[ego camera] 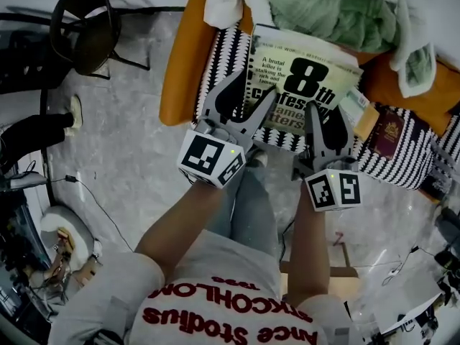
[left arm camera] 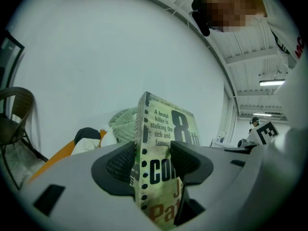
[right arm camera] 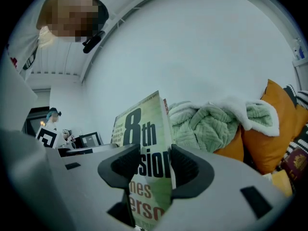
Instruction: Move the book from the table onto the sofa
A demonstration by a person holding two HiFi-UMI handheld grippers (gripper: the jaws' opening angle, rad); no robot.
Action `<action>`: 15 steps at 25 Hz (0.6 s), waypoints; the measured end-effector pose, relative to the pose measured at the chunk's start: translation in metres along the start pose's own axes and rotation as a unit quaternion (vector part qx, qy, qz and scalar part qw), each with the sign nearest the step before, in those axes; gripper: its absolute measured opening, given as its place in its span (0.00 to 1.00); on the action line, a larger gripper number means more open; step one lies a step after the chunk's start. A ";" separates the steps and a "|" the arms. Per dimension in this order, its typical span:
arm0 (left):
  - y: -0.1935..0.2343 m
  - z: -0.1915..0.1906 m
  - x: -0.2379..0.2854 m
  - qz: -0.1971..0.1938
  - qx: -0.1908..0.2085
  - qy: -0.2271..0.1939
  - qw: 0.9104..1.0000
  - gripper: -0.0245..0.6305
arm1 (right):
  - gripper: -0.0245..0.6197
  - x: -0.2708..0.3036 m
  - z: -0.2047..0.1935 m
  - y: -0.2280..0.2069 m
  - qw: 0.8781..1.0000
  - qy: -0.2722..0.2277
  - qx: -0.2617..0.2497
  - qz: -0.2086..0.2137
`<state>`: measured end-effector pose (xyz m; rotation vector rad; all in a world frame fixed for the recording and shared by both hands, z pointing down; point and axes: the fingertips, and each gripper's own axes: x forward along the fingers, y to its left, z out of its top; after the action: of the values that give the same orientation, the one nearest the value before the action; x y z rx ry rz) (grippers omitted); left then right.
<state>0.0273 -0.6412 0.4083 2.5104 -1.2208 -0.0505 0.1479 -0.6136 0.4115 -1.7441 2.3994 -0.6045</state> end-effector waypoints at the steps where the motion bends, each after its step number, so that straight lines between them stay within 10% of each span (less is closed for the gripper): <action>1: 0.003 -0.008 0.003 0.003 -0.003 0.002 1.000 0.39 | 0.38 0.003 -0.007 -0.005 1.000 0.002 0.002 0.000; 15: 0.057 -0.128 0.043 0.027 -0.038 0.050 0.998 0.39 | 0.38 0.046 -0.117 -0.068 0.998 0.058 0.021 -0.009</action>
<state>0.0340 -0.6693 0.5519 2.3835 -1.2234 0.0412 0.1553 -0.6445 0.5506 -1.7620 2.4292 -0.7743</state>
